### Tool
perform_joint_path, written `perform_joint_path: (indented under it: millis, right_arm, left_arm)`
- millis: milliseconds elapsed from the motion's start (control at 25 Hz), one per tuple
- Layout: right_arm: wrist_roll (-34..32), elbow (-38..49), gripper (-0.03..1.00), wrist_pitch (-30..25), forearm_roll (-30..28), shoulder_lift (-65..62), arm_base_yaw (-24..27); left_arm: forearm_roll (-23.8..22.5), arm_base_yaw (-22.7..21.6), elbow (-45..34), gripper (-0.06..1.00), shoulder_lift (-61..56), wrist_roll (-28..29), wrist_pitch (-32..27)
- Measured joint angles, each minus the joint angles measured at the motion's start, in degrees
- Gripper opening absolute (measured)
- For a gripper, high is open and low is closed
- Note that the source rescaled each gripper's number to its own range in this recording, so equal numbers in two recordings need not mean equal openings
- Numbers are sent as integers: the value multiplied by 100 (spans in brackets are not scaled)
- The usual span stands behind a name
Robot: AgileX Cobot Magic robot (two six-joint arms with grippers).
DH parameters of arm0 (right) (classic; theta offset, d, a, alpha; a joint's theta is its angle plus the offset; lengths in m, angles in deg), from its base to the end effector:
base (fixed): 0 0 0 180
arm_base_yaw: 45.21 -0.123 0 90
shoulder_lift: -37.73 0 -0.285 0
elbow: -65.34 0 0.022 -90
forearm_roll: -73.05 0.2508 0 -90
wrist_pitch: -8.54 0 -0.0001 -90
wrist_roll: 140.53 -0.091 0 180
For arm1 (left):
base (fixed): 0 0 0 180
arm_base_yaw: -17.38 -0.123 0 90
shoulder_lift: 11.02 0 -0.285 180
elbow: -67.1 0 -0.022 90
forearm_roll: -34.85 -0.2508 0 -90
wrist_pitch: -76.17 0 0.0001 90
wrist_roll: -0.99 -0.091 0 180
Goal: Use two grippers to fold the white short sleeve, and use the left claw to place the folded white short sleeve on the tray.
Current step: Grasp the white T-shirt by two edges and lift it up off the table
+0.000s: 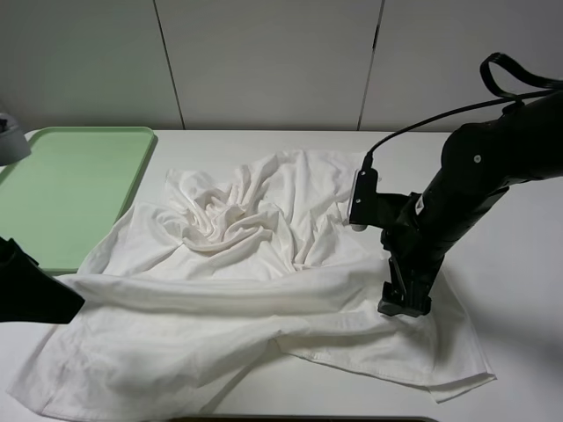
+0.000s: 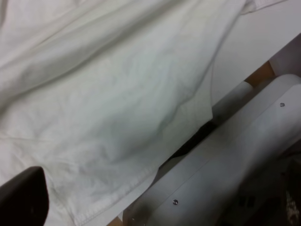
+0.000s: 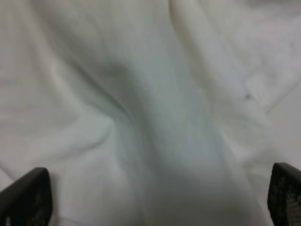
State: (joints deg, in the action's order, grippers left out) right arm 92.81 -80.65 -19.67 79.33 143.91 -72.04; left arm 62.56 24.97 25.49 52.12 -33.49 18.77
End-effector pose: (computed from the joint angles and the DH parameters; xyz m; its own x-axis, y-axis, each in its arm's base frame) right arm 0.2435 0.1285 0.1291 -0.2460 -0.9535 -0.1742 -0.9563 0.2680 -0.1168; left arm 0.1434 -0.0551 0.2565 -0.7924 0.4029 -0.4580 0.5437 0.8069 -0.2310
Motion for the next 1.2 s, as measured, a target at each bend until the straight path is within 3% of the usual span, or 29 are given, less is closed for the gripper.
perform_joint_path:
  millis: [480,560,600,720,800,880,1200]
  right_arm:
    - [-131,-5,98,-166,-210,386,0]
    - [-284,-5,83,-230,-333,386,0]
    - [-459,-5,61,-307,-494,386,0]
    - [-727,-5,28,-340,-747,386,0]
    - [-809,-5,22,-347,-804,386,0]
    - [-1012,-5,5,-347,-888,386,0]
    - [-1199,-5,0,-388,-1033,386,0]
  left_arm:
    - [0,0,0,99,0,-101,4]
    - [0,0,0,99,0,-155,49]
    - [0,0,0,99,0,-181,71]
    - [0,0,0,99,0,-287,162]
    - [0,0,0,99,6,-325,293]
    - [0,0,0,99,11,-337,343]
    - [1,0,0,94,231,-773,844]
